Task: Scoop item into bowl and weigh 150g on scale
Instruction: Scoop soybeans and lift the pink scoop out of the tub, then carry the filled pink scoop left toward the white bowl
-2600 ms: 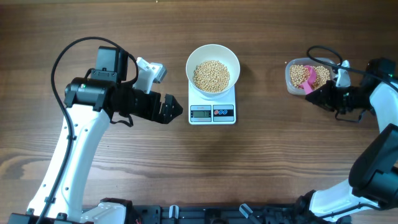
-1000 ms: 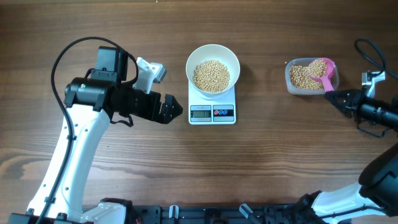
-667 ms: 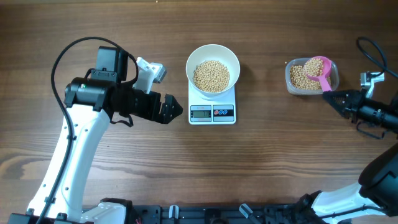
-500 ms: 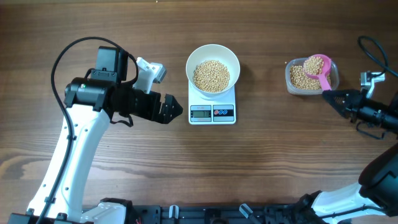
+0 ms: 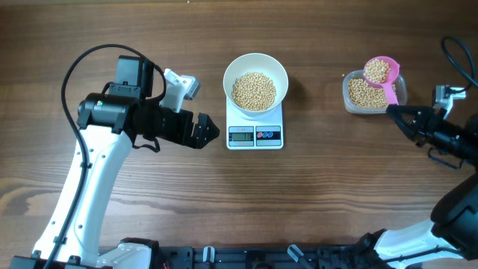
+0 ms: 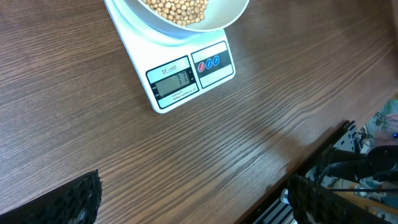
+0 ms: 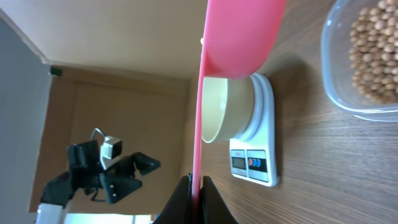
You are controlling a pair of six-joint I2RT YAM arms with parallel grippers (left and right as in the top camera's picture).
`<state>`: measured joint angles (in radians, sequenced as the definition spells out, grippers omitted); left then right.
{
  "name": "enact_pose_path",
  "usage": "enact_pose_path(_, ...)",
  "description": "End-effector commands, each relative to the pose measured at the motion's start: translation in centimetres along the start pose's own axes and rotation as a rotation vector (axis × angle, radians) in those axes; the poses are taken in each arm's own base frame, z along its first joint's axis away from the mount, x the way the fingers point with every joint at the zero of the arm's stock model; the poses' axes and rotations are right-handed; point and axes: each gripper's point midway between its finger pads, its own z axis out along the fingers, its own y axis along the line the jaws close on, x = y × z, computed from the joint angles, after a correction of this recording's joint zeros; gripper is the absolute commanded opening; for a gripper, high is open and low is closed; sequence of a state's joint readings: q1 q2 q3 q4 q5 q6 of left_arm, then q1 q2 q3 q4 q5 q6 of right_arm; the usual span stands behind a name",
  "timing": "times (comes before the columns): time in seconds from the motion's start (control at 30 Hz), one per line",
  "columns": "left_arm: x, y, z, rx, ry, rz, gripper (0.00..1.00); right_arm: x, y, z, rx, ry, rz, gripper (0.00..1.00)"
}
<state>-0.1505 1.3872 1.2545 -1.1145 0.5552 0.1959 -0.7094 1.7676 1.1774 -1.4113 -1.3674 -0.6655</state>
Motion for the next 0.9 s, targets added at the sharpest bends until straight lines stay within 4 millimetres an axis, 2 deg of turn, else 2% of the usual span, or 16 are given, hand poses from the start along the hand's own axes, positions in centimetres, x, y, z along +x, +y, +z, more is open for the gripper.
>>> enact_pose_path(0.0,0.1,-0.5,-0.1,0.020,-0.004,0.004,1.00,-0.1,0.8,0.9,-0.070,-0.013,-0.024,0.04)
enact_pose_path(0.4,0.1,-0.5,-0.1,0.020,-0.004,0.004,1.00,2.7,4.2,6.6,-0.199,0.143,-0.042,0.04)
enact_pose_path(0.7,0.1,-0.6,-0.1,0.021,-0.004,0.004,1.00,6.7,6.3,10.8,-0.261,0.316,-0.070,0.04)
enact_pose_path(0.87,0.1,-0.5,-0.1,0.020,-0.004,0.004,1.00,7.4,7.3,11.8,-0.311,0.331,-0.078,0.05)
